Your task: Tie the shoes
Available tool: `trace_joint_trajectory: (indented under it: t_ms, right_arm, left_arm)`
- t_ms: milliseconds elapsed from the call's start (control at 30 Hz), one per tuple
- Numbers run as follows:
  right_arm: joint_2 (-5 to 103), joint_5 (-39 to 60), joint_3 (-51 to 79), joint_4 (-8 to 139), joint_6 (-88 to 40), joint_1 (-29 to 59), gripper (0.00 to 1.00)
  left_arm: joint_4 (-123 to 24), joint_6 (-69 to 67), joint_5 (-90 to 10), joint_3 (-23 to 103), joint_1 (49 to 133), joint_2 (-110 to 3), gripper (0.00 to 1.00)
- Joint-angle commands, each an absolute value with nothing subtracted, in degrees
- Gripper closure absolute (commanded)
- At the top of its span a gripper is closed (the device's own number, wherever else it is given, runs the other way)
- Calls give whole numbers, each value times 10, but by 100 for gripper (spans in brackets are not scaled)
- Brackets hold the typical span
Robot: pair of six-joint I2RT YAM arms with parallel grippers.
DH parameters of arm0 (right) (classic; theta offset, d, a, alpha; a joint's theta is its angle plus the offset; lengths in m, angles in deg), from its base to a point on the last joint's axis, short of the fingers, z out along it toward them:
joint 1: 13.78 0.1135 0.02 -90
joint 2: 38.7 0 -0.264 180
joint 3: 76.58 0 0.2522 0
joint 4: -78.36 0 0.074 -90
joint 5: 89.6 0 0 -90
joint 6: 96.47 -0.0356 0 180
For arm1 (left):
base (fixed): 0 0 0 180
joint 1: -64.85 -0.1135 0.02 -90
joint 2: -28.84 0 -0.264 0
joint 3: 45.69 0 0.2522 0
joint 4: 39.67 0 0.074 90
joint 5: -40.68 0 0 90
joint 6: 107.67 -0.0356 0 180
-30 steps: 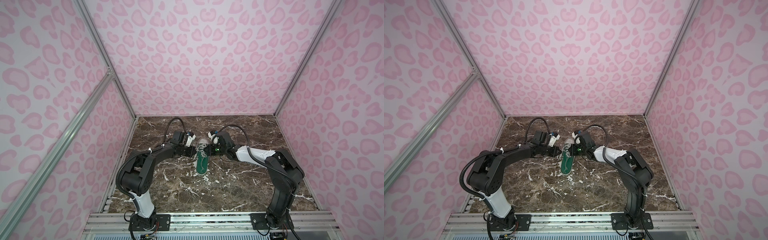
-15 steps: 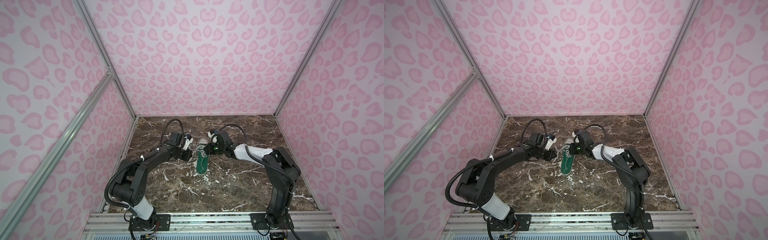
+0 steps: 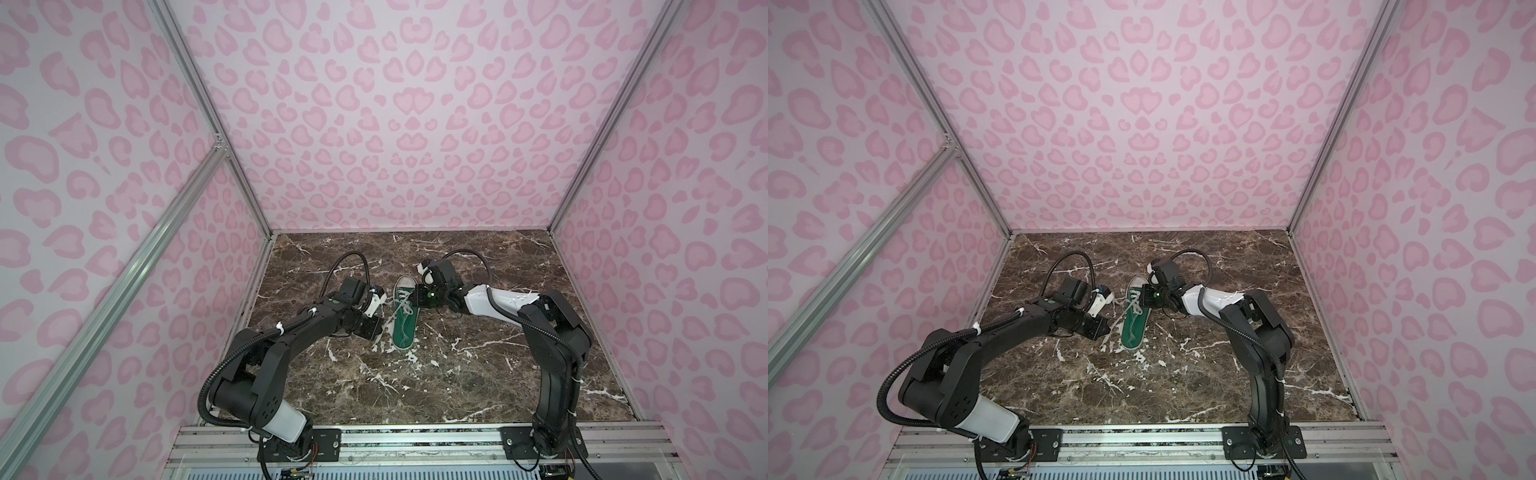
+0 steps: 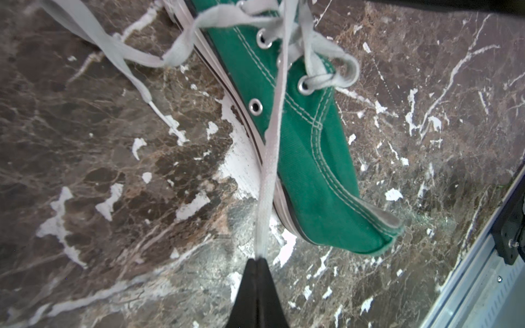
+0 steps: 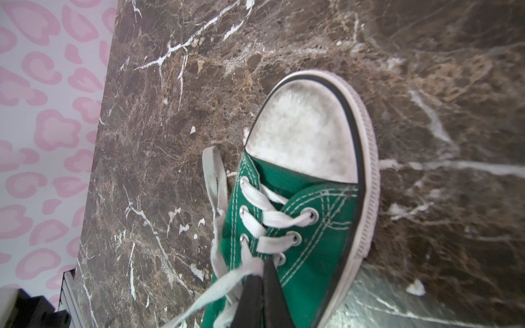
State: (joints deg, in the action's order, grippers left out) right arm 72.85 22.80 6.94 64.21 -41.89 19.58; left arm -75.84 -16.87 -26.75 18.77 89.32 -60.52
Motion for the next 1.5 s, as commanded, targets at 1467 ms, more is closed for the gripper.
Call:
trace_joint_trajectory:
  t_ms: [1467]
  right_arm:
    - [737, 278, 87, 589, -449, 172, 65]
  left_arm:
    - [-693, -129, -258, 277, 860, -647, 58]
